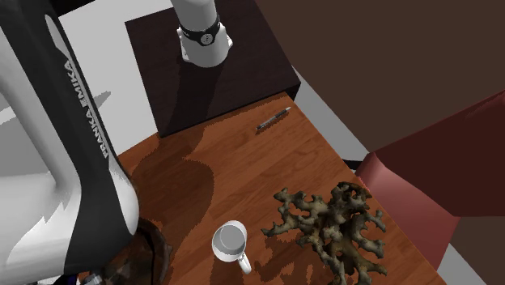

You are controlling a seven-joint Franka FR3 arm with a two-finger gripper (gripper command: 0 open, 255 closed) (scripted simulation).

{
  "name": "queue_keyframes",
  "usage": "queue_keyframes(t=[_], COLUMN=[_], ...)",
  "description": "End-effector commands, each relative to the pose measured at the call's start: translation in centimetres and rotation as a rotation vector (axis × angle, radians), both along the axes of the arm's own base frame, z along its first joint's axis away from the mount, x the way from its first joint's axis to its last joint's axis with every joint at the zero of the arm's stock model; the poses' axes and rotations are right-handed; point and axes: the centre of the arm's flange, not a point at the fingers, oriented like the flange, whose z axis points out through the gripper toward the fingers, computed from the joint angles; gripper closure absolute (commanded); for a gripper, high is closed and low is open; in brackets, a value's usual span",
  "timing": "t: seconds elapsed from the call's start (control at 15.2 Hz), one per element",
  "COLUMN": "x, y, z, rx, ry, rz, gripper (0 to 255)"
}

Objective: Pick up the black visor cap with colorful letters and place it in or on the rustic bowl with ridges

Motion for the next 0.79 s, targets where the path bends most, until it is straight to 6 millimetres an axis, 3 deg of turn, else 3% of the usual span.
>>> queue_keyframes(t=[0.0,0.33,0.73], x=[0.0,0.0,0.0], y=[-0.1,-0.1,-0.1], z=[-1.0,-3.6,-3.6], rx=[0.000,0.000,0.000], ry=[-0.001,-0.001,-0.001], rz=[0.000,0.000,0.000], gripper=[255,255,255])
